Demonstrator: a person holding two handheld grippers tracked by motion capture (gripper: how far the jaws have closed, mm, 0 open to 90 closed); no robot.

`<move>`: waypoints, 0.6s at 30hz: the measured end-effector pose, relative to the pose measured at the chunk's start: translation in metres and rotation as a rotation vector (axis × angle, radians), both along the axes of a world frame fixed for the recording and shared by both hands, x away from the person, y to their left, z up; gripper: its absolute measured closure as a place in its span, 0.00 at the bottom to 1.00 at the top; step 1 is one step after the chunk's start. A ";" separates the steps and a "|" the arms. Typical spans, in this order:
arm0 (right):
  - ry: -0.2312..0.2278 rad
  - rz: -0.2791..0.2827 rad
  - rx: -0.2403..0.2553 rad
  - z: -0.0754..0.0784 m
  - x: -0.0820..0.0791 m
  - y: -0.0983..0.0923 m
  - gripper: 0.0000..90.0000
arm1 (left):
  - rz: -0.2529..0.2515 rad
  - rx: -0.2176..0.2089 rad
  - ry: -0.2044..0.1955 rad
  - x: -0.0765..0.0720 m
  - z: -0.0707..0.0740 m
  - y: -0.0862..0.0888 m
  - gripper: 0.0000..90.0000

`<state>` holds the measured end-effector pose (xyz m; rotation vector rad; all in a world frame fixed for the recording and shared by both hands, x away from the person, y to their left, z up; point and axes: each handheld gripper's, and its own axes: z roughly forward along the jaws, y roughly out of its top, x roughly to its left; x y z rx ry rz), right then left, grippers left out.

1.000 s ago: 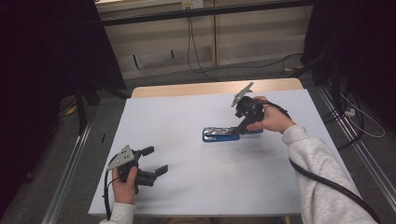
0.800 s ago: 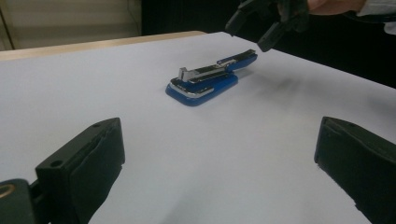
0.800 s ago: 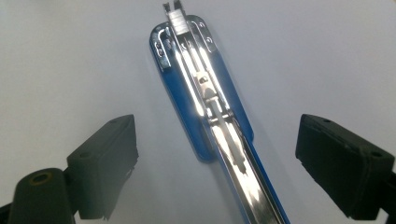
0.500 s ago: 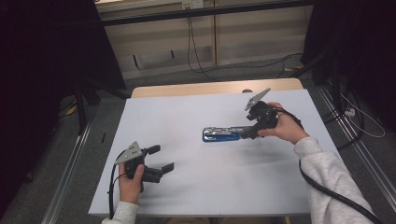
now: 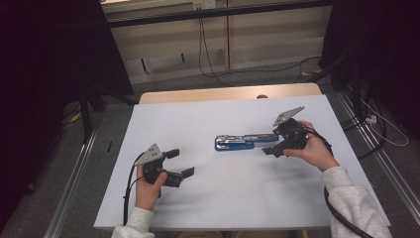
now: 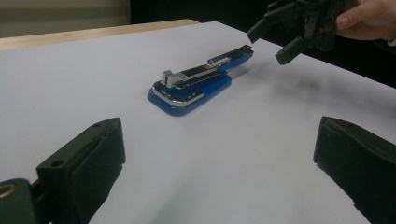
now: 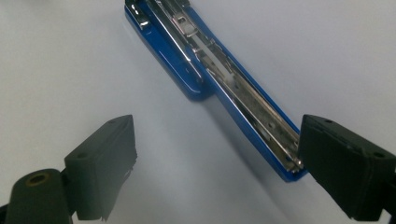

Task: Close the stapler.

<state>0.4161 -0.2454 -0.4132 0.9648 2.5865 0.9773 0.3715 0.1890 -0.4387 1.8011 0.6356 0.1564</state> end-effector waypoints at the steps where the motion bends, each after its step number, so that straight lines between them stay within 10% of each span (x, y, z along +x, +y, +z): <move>1: -0.002 -0.008 0.005 0.000 -0.001 -0.002 0.13 | 0.001 0.008 0.003 0.001 0.000 -0.002 0.02; 18: -0.037 -0.148 0.108 0.004 -0.012 -0.029 0.22 | 0.050 0.113 0.041 0.025 0.002 -0.037 0.04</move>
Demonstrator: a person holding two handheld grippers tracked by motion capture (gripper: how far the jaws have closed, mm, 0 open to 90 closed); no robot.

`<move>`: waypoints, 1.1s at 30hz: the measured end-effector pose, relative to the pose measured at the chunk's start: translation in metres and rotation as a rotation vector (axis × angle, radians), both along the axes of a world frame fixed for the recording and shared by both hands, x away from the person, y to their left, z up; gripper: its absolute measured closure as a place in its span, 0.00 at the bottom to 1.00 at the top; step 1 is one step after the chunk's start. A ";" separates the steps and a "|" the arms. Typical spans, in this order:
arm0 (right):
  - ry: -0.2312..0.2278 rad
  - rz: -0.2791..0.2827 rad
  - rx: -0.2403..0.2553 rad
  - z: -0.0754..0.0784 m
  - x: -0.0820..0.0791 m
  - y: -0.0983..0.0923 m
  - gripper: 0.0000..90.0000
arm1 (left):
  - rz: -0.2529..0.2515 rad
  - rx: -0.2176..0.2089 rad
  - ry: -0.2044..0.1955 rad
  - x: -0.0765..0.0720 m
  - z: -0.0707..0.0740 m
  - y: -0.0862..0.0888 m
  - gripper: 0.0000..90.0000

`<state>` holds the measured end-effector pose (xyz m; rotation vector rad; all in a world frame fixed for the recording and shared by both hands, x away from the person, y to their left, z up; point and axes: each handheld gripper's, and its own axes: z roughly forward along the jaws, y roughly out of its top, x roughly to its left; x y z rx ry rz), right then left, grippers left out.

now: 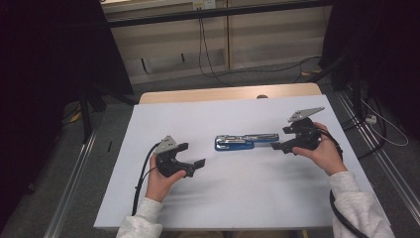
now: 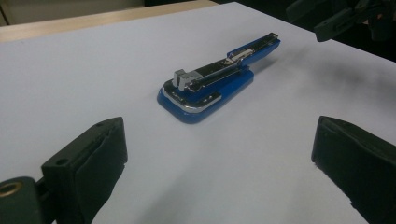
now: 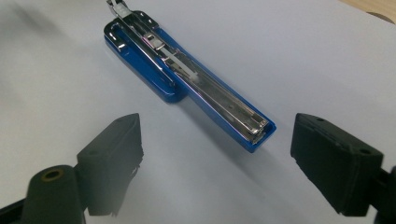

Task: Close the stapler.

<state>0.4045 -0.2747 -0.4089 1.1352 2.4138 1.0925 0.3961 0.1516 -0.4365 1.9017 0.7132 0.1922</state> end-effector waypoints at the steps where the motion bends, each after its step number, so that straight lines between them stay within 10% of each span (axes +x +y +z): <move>1: -0.001 -0.011 -0.004 0.000 0.000 -0.001 0.24 | 0.011 0.006 0.006 0.002 0.000 -0.002 0.04; 10: -0.008 -0.086 0.018 -0.001 -0.004 -0.012 0.51 | 0.050 0.023 0.034 0.018 -0.004 -0.016 0.22; 27: -0.014 -0.178 -0.049 -0.015 -0.009 -0.019 0.98 | 0.056 0.110 0.072 0.042 -0.009 -0.043 0.93; 33: 0.009 -0.184 -0.062 -0.024 -0.005 -0.020 1.00 | 0.062 0.149 0.101 0.050 -0.018 -0.052 1.00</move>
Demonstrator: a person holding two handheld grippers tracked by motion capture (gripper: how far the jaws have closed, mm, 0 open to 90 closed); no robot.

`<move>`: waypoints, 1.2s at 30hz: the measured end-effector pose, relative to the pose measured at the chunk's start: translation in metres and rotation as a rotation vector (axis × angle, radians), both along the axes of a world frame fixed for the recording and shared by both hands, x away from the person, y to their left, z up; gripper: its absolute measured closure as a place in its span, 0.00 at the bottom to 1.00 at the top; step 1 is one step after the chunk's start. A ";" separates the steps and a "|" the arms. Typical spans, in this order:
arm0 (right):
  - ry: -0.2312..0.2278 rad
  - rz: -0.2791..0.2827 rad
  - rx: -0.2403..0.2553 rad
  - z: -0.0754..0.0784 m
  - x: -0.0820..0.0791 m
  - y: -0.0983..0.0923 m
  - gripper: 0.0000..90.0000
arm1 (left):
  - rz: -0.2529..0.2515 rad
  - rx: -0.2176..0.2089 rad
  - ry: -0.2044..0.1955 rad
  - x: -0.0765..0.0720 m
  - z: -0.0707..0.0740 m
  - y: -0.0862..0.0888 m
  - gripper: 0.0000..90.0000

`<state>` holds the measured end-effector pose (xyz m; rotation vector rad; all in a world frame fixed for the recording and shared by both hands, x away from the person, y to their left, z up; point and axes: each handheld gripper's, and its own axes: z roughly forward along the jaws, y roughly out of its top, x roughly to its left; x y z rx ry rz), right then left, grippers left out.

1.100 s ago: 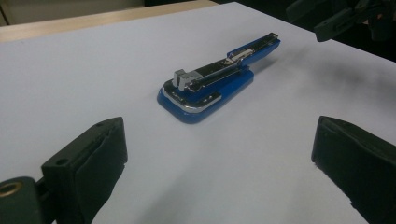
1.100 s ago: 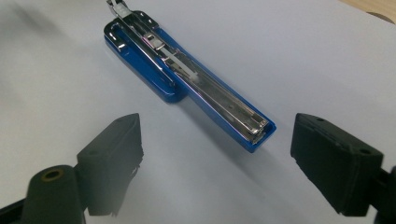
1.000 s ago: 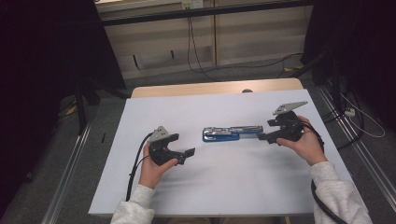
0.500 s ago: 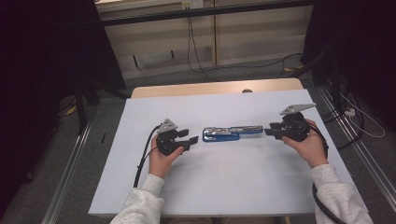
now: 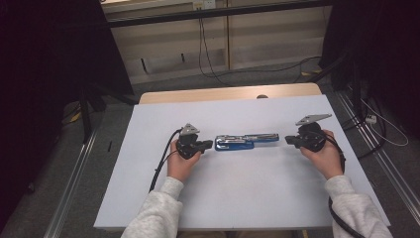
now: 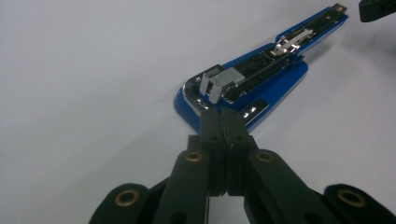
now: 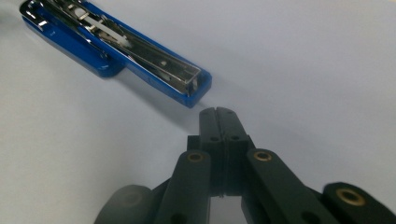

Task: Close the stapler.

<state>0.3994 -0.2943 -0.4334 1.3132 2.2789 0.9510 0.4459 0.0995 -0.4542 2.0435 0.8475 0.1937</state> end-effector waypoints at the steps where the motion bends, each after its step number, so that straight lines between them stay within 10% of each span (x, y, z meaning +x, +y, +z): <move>1: 0.007 0.001 -0.006 -0.002 0.001 0.001 1.00 | -0.001 -0.005 0.007 0.001 -0.001 -0.001 1.00; 20: 0.030 0.046 -0.051 -0.018 0.013 0.019 1.00 | 0.000 0.054 0.027 0.011 -0.014 -0.012 1.00; 36: -0.028 0.091 0.031 -0.006 0.012 0.030 0.89 | 0.028 0.048 0.024 0.013 -0.014 -0.009 0.98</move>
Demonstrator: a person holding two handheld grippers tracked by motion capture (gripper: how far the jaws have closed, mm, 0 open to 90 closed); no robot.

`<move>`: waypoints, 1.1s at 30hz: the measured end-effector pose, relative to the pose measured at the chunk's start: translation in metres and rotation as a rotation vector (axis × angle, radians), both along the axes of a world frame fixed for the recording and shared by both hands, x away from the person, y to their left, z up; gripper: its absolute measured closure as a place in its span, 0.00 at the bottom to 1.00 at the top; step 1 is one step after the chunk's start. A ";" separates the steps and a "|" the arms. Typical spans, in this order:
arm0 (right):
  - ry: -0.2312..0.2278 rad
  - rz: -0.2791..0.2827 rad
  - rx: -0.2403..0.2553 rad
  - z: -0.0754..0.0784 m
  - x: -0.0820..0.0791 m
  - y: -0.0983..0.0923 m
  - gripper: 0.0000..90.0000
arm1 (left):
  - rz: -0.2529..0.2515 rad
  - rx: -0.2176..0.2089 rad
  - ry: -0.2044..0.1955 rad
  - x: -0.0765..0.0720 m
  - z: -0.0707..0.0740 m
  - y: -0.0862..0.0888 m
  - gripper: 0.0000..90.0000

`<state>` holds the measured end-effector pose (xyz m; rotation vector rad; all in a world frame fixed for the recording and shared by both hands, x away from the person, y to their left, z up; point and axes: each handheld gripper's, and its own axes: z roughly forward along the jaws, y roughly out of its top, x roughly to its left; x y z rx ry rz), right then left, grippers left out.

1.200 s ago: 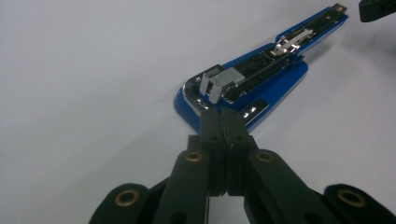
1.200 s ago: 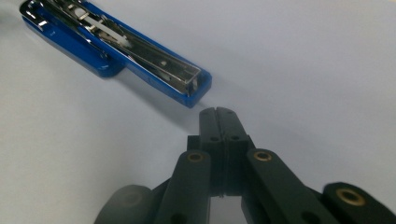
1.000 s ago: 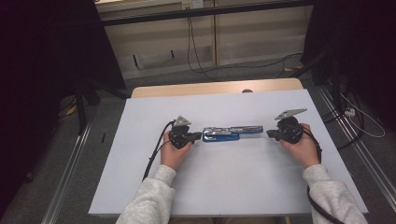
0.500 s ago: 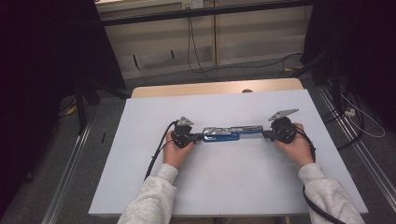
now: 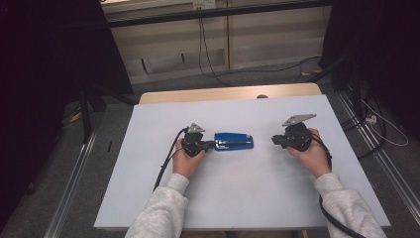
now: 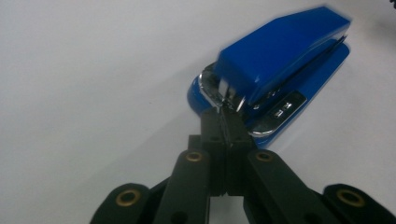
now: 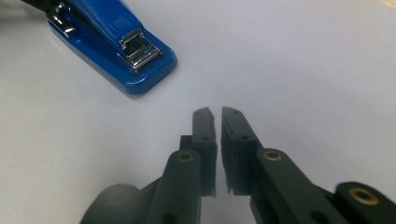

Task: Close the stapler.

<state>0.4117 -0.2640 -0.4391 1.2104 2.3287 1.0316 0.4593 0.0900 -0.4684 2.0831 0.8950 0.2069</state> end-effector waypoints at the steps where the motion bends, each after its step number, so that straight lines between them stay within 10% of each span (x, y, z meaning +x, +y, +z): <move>1: 0.000 -0.003 0.003 0.000 0.000 0.000 0.84 | 0.000 -0.004 0.001 0.000 0.001 0.001 0.95; 15: 0.029 0.008 0.098 0.002 -0.017 0.000 0.41 | 0.034 -0.057 -0.024 -0.016 0.018 0.029 0.37; 33: 0.032 0.031 0.104 0.005 -0.052 -0.005 0.18 | 0.023 -0.086 -0.043 -0.048 0.031 0.062 0.16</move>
